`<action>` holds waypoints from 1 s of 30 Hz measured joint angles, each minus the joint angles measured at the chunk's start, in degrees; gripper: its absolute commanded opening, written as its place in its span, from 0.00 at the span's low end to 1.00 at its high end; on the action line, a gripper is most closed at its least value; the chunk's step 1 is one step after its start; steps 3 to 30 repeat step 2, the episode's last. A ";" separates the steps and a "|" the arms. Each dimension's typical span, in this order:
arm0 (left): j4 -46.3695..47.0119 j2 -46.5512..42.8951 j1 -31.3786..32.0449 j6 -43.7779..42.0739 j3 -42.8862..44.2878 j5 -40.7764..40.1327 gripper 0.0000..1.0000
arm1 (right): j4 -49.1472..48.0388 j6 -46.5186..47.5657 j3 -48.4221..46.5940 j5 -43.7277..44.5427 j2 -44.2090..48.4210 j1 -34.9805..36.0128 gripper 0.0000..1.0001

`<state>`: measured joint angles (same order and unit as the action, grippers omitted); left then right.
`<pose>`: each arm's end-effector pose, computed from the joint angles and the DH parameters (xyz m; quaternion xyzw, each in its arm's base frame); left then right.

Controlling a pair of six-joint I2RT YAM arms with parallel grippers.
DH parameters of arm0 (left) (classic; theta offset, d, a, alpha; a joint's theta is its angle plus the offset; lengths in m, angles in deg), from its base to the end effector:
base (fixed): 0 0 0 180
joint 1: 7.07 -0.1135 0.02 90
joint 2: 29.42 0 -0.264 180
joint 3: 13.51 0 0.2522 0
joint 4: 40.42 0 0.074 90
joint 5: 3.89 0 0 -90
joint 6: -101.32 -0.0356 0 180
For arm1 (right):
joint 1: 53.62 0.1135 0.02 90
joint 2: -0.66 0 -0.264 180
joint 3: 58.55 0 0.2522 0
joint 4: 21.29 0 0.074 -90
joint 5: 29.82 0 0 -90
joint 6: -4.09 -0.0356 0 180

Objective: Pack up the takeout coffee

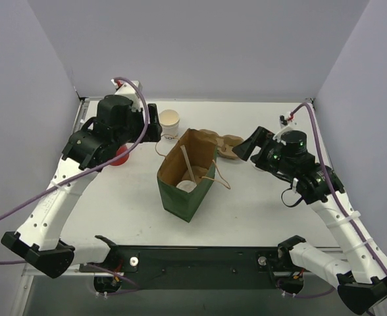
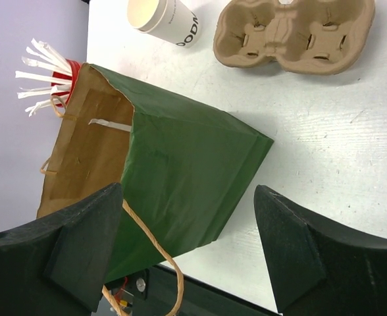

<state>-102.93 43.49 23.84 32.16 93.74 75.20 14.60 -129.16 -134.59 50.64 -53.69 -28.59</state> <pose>0.2151 -0.1210 0.4567 0.0263 0.8550 -0.1498 0.4958 0.1844 0.0926 0.3945 0.0741 0.7845 0.3979 0.4698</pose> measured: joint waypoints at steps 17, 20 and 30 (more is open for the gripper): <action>-0.42 -0.11 -0.72 0.11 -0.98 -0.72 0.96 | 0.00 0.02 0.00 0.26 0.09 0.00 0.76; -0.42 -0.11 -0.72 0.11 -0.98 -0.72 0.96 | 0.00 0.02 0.00 0.26 0.09 0.00 0.76; -0.42 -0.11 -0.72 0.11 -0.98 -0.72 0.96 | 0.00 0.02 0.00 0.26 0.09 0.00 0.76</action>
